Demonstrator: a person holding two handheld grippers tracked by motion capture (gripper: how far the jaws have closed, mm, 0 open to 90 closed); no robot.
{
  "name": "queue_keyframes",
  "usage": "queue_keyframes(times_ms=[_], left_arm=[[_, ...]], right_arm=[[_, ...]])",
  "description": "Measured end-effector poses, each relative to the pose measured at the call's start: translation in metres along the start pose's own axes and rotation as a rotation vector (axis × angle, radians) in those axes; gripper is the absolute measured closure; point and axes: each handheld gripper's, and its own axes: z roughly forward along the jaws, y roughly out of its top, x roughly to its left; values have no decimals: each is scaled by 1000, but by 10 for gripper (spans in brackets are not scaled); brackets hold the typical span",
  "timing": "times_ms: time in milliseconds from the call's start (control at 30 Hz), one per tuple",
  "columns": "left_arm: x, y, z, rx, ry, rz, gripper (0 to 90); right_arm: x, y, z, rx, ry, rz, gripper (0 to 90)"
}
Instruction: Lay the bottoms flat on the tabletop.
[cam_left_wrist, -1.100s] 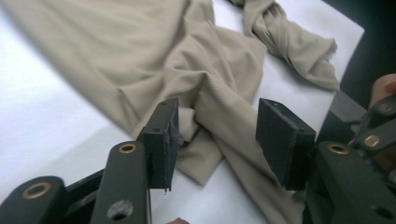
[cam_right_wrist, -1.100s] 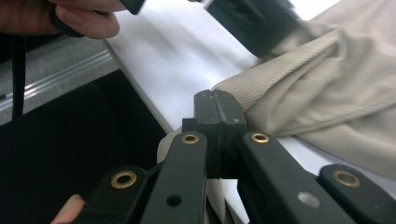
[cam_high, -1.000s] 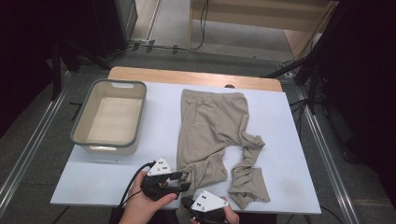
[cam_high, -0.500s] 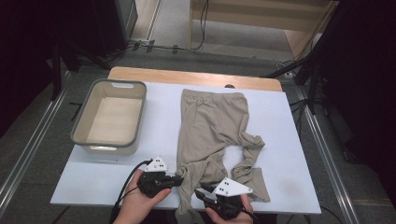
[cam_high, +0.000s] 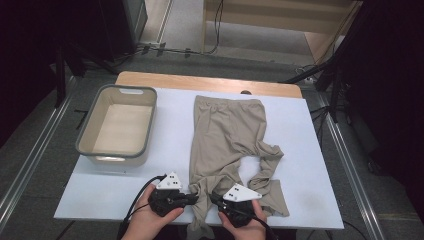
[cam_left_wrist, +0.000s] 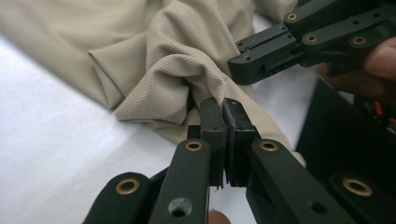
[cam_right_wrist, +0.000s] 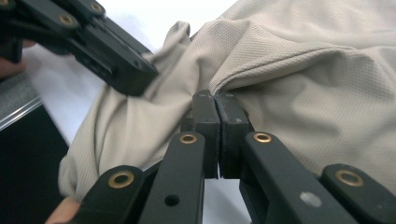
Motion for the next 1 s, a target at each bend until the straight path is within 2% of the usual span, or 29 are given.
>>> queue_keyframes(times_ms=[133, 267, 367, 467, 567, 633, 700, 767, 833, 900, 933, 1000], left_arm=[[-10, -6, -5, -6, -27, 19, 883], [-20, -9, -8, -5, -42, 39, 883], [-27, -7, -13, -40, -101, 44, 883], [-36, -3, -19, -73, -143, 93, 883], [-36, -2, -18, -65, -126, 106, 883], [-31, -4, -17, -42, -94, 103, 885], [-27, -6, -17, -12, -55, 131, 888], [-26, -6, -19, -7, -80, 131, 888], [-27, -6, -19, 4, -87, 144, 887], [-28, -7, -18, -2, -112, 148, 887], [-29, -7, -18, 4, -130, 167, 887], [-32, -8, -17, 16, -192, 196, 882]], right_arm=[[-4, -8, -24, 2, 6, -24, 872], [-9, -10, -53, -21, 4, -16, 872], [-14, -8, -73, -55, -10, -6, 872], [-17, -8, -92, -87, -6, -14, 872], [-18, -10, -106, -98, -20, -31, 871], [-23, -12, -109, -96, -15, -30, 871], [-29, -14, -107, -89, -12, -15, 871], [-31, -15, -102, -82, 15, -9, 871], [-30, -15, -95, -66, 10, -23, 868], [-30, -17, -88, -52, 0, -25, 866], [-32, -18, -87, -45, 4, -19, 865], [-33, -20, -85, -33, 14, -15, 839]])
